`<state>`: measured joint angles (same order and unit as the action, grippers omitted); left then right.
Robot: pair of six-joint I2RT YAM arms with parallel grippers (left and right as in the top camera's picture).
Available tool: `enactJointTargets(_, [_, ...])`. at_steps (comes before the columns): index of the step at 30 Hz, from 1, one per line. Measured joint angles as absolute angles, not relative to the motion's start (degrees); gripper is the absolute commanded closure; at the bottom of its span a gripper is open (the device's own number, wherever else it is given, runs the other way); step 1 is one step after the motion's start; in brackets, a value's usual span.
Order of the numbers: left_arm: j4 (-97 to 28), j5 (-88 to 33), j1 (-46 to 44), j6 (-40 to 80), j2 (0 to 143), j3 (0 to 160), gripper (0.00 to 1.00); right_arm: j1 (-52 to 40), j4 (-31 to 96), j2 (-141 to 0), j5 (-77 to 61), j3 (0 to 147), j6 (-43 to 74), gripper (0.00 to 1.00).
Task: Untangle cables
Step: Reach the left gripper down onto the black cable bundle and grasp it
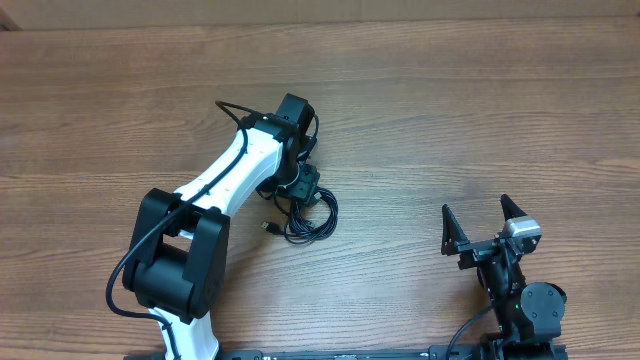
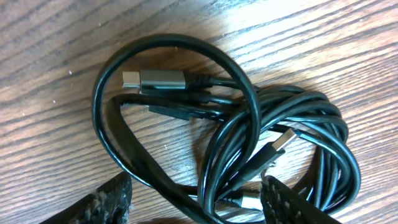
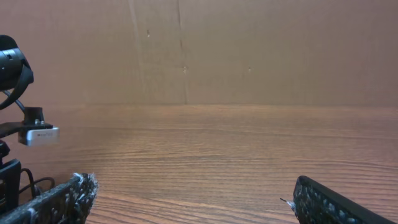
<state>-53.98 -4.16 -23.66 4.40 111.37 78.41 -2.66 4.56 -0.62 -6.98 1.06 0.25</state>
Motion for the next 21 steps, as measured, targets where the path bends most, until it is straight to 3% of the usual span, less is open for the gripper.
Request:
enactJointTargets(18, [-49.25,-5.04,-24.03,5.96,111.48,74.52,0.38,-2.66,4.54,-0.62,-7.01,1.06,0.23,0.00])
enactJointTargets(21, [-47.92,-5.85,-24.03,6.07,111.48,73.32,0.45,-2.63,4.56,-0.62,-7.01,1.06,0.23,0.00])
